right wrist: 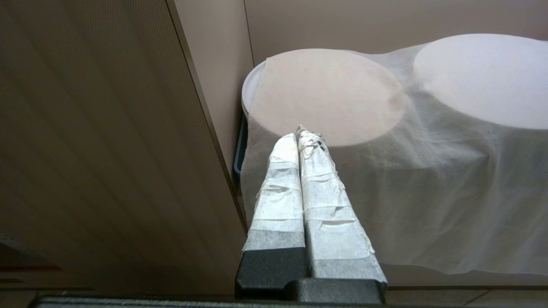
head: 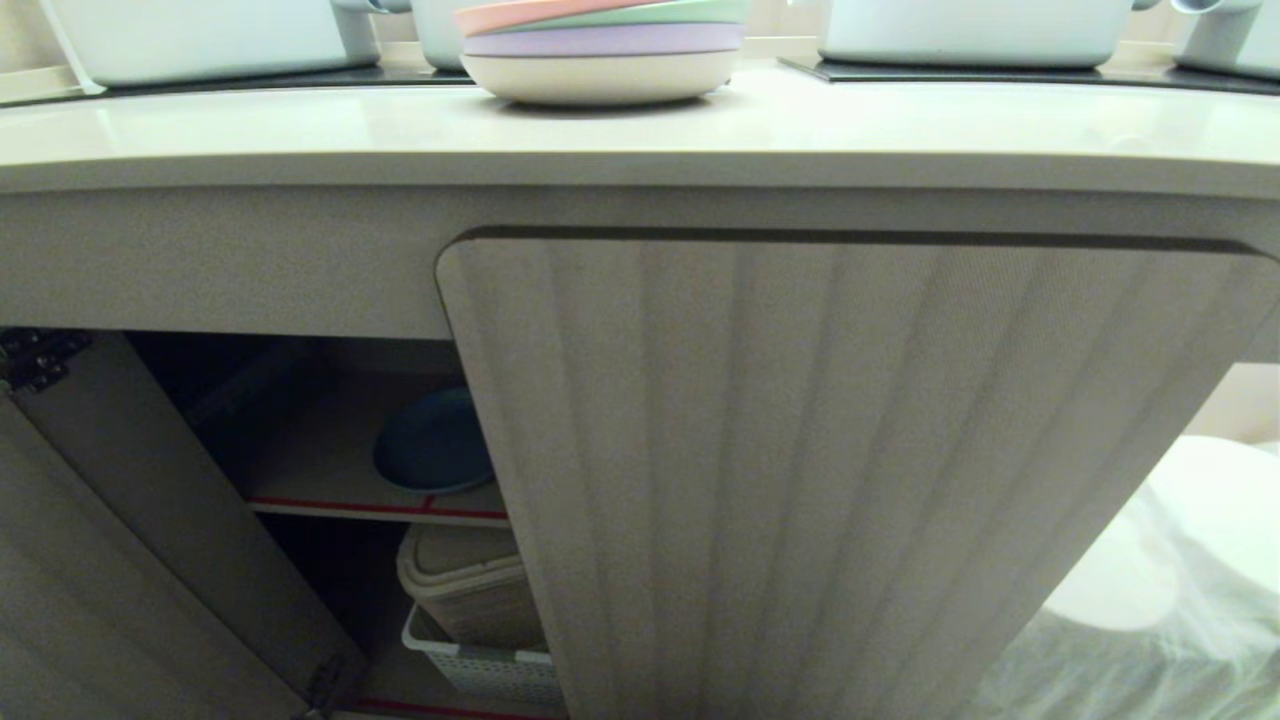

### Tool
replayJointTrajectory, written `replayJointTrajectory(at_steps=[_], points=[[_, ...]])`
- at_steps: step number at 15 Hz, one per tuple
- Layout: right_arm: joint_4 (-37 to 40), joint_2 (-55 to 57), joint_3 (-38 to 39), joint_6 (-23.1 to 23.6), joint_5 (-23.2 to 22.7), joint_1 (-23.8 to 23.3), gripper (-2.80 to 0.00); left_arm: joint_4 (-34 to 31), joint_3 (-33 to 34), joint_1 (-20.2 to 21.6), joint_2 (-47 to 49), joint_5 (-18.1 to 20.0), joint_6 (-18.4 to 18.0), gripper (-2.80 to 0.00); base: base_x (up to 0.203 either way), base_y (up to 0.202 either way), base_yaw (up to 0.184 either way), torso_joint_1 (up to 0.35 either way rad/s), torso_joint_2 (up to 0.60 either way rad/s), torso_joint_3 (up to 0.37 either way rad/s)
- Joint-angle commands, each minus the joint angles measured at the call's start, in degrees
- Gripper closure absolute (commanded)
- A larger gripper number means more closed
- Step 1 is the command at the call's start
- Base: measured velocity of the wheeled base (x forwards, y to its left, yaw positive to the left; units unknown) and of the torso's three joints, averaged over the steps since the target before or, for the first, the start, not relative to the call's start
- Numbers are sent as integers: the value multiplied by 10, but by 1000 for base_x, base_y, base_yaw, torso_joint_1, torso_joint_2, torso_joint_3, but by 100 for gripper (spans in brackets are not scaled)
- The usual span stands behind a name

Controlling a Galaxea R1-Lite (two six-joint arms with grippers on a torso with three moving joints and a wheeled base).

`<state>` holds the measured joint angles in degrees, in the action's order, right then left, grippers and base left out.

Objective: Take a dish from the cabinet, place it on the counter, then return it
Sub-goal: Close the cabinet door

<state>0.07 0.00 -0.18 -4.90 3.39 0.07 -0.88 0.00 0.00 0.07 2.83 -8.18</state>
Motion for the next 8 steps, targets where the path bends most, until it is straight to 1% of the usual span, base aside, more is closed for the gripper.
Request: replayJointTrajectory(at_steps=[1, 8], points=[[0, 0, 0, 0, 0, 0, 0, 0, 0, 0, 0, 0, 0, 0, 0, 0, 0, 0, 0, 0], [0, 0, 0, 0, 0, 0, 0, 1, 0, 0, 0, 2, 3, 0, 0, 0, 0, 0, 0, 0]])
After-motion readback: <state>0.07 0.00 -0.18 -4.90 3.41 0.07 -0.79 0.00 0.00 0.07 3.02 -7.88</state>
